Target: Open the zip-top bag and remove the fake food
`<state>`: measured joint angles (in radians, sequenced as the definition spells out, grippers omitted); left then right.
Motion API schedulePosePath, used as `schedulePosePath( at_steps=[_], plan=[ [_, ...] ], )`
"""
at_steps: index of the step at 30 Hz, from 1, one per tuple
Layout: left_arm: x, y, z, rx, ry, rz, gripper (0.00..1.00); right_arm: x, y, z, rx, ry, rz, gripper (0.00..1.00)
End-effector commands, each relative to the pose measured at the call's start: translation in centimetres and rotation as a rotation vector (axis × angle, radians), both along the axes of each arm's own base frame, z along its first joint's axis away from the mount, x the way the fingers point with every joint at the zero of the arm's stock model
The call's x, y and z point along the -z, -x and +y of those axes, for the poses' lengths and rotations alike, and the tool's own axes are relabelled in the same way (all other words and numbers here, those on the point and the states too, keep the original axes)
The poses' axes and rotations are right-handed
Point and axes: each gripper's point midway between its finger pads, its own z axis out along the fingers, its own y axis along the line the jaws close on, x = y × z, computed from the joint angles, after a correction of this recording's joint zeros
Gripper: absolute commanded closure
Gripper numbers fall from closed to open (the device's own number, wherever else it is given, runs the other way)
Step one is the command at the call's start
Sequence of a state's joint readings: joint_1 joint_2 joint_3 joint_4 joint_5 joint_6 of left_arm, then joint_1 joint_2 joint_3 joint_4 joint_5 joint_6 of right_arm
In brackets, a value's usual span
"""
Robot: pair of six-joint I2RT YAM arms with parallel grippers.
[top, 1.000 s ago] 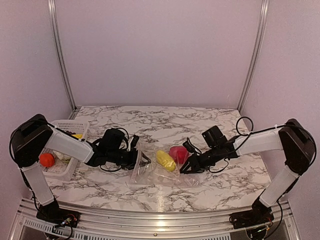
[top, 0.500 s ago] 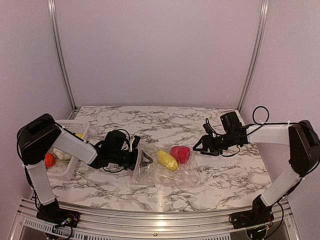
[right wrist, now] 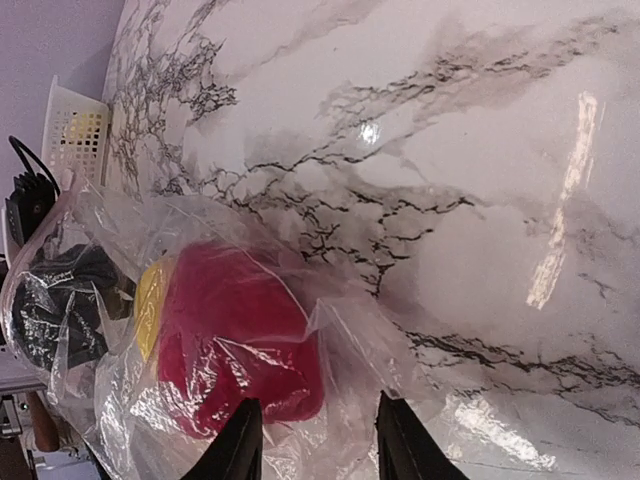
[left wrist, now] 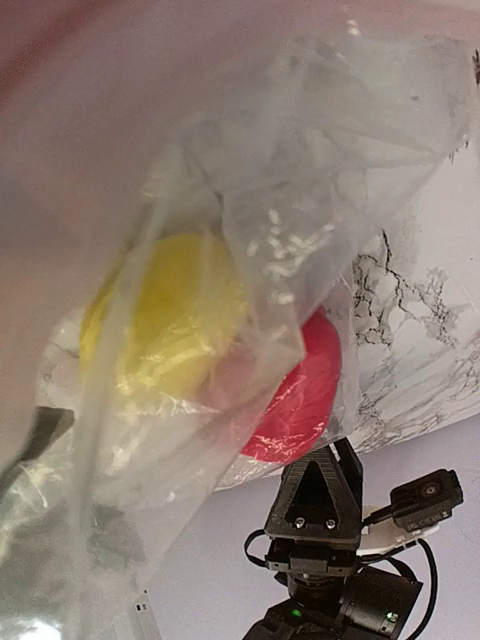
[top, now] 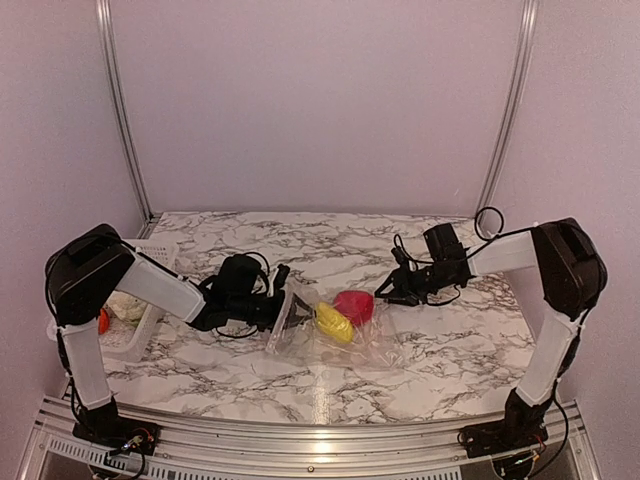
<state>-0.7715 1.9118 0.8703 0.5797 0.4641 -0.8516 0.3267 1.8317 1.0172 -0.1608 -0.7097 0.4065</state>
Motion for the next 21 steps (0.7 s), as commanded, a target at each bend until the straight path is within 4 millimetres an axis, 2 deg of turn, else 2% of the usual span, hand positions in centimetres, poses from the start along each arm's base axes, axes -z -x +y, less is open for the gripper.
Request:
schedulePosePath(
  at_steps=[1, 4, 10, 15, 18, 21],
  plan=[
    [-0.4, -0.8, -1.6, 0.019, 0.039, -0.007, 0.46, -0.1, 1.3, 2.5, -0.093, -0.044, -0.011, 0.66],
    [-0.2, -1.0, -2.2, 0.024, 0.043, -0.001, 0.44, 0.5, 2.6, 3.7, -0.125, -0.042, 0.003, 0.75],
    [0.4, -0.7, -2.7, 0.042, 0.027, 0.005, 0.33, 1.7, 4.8, 5.2, -0.166, -0.019, 0.03, 1.0],
    [2.6, 0.3, -2.4, 0.078, -0.129, -0.012, 0.29, 2.2, 5.8, 5.6, -0.171, -0.012, 0.046, 1.0],
    [4.8, 1.1, -1.2, 0.116, -0.304, -0.028, 0.28, 2.2, 6.0, 5.6, -0.166, -0.005, 0.049, 1.0],
    [5.6, 2.2, 0.4, 0.132, -0.371, -0.021, 0.25, 2.2, 5.8, 5.3, -0.154, 0.015, 0.041, 1.0]
  ],
)
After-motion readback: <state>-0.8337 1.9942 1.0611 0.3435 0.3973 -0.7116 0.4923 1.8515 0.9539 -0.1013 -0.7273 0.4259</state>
